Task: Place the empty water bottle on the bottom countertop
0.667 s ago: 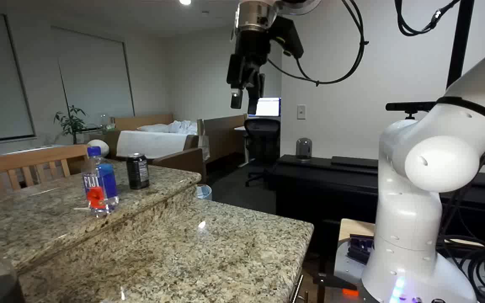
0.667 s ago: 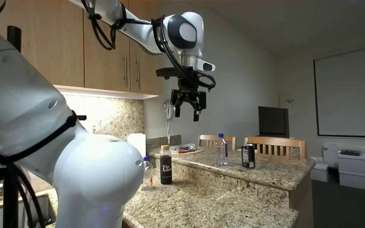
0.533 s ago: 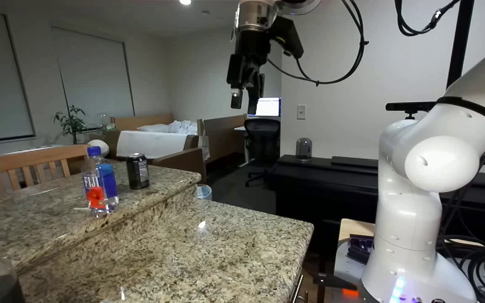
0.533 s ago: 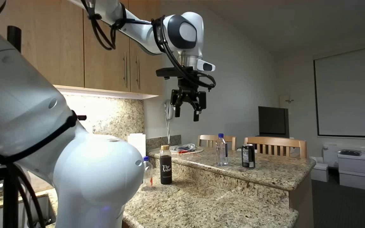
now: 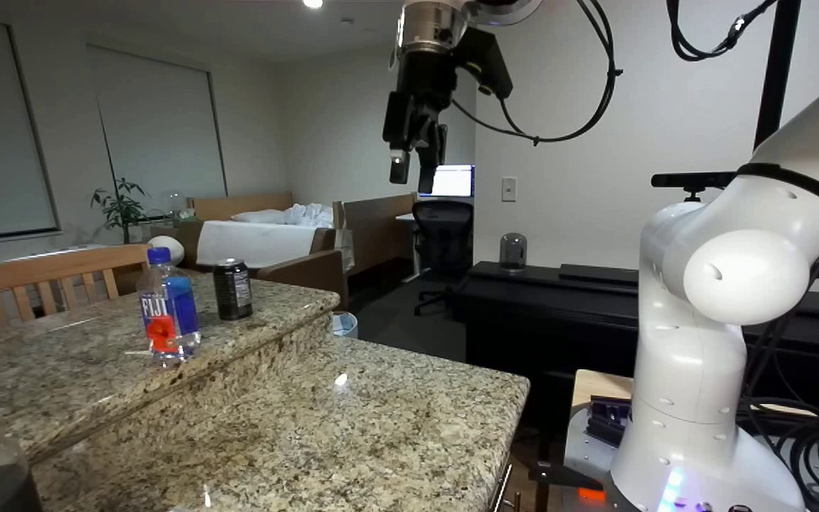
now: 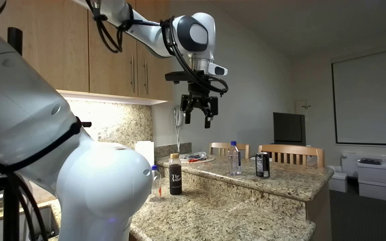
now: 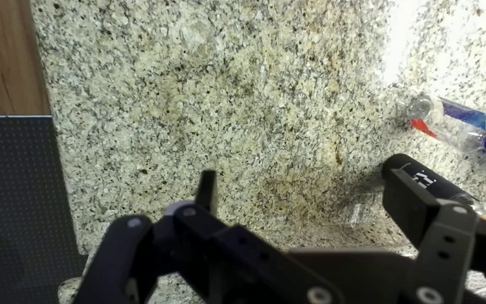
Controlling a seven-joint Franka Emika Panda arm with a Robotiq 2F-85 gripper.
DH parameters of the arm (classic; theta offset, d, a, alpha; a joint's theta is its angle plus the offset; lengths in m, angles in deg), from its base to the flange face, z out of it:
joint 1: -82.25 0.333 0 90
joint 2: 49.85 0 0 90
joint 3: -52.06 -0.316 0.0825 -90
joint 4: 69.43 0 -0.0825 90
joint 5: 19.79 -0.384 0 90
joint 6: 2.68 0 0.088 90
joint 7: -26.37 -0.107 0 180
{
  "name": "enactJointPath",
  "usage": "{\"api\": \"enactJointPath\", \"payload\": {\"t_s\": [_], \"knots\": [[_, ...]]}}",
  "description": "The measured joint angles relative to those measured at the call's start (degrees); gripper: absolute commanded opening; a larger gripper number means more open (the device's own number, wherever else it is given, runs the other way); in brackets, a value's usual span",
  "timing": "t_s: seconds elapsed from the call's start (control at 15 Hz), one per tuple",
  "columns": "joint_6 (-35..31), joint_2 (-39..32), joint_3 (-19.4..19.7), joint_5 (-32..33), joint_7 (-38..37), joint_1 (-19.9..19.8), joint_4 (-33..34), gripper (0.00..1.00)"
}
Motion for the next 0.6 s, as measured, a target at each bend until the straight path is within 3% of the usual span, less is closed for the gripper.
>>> {"api": "enactJointPath", "payload": {"t_s": [0.6], "knots": [[-0.3,0.1,-0.2,0.0,0.0,-0.3,0.1,1.00]]}}
